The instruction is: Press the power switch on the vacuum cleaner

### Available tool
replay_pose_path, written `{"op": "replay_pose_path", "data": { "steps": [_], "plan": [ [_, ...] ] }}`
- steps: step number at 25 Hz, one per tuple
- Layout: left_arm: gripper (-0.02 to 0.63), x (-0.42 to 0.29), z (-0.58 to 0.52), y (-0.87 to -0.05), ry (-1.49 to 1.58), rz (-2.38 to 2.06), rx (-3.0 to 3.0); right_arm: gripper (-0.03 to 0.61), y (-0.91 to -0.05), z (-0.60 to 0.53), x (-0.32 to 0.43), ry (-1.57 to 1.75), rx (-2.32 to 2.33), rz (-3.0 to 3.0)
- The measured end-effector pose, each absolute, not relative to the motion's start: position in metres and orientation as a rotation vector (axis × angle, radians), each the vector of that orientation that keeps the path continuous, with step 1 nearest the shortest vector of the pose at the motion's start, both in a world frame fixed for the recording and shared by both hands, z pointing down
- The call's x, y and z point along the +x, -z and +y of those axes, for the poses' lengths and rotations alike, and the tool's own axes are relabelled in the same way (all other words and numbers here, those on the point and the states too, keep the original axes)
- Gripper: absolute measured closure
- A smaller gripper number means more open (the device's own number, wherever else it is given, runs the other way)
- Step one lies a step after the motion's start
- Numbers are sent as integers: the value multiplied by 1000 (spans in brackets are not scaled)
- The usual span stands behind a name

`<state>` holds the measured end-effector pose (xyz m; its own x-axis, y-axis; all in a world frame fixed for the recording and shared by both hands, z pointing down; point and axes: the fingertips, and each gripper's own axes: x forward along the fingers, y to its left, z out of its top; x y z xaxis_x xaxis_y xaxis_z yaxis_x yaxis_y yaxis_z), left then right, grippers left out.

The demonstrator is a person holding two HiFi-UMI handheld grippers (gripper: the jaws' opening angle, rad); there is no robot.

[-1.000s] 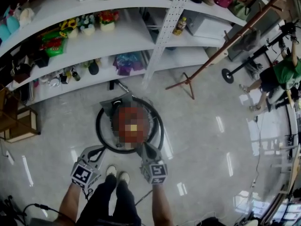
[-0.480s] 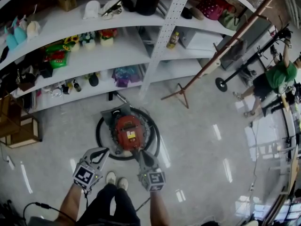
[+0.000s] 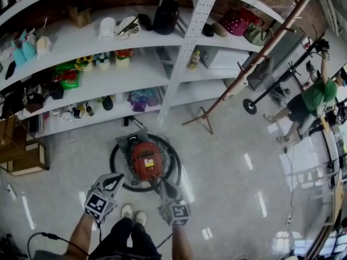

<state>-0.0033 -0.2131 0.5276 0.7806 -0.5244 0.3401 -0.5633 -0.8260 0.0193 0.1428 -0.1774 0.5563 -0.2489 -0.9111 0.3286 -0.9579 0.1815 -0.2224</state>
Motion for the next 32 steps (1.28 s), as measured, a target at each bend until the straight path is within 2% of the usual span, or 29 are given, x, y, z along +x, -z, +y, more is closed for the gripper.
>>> {"op": "replay_pose_path", "data": {
  "steps": [32],
  "plan": [
    [621,-6,-175,-419,-343,-961,2955,568,-434,-117,144,-383,1927,-2375]
  ]
}}
